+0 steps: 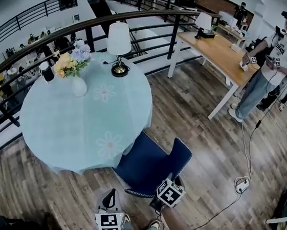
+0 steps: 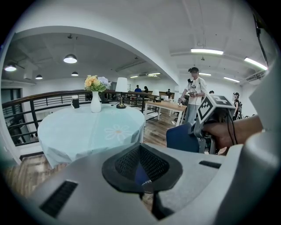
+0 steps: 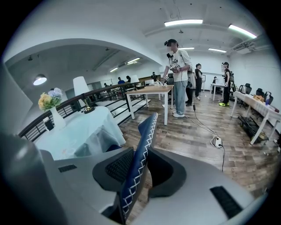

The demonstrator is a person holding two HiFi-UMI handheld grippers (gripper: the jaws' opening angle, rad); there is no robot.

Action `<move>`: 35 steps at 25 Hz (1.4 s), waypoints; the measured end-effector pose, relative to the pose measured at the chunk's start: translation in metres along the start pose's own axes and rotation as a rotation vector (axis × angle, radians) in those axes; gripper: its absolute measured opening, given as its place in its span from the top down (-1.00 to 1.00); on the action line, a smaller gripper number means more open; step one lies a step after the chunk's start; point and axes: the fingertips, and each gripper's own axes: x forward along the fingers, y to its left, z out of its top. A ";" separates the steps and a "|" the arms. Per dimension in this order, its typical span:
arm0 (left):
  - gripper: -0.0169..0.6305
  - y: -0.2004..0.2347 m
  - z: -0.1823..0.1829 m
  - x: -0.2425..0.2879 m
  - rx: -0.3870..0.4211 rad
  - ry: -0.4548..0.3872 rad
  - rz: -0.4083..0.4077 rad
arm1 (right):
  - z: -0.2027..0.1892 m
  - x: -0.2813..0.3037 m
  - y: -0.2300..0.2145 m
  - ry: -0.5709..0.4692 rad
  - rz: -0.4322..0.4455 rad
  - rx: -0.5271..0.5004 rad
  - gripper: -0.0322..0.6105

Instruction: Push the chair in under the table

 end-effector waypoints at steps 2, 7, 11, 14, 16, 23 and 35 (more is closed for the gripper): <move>0.95 -0.001 0.003 -0.001 0.001 -0.005 -0.002 | -0.001 0.000 0.000 0.004 0.002 -0.006 0.58; 0.95 -0.004 0.011 -0.006 0.011 -0.026 -0.001 | -0.002 -0.001 0.000 0.013 0.023 -0.033 0.57; 0.95 -0.006 0.022 -0.009 0.020 -0.042 -0.001 | -0.001 0.000 0.003 0.015 0.052 -0.060 0.52; 0.95 -0.011 0.026 -0.015 0.026 -0.045 -0.003 | -0.002 -0.001 0.001 0.015 0.084 -0.048 0.48; 0.95 -0.015 0.028 -0.019 0.031 -0.050 -0.003 | -0.003 -0.002 0.000 0.027 0.109 -0.041 0.47; 0.95 -0.026 0.031 -0.038 0.046 -0.064 -0.001 | 0.003 -0.015 -0.005 0.016 0.155 -0.023 0.47; 0.95 -0.048 0.034 -0.054 0.040 -0.101 -0.016 | 0.020 -0.061 -0.035 -0.068 0.191 -0.031 0.48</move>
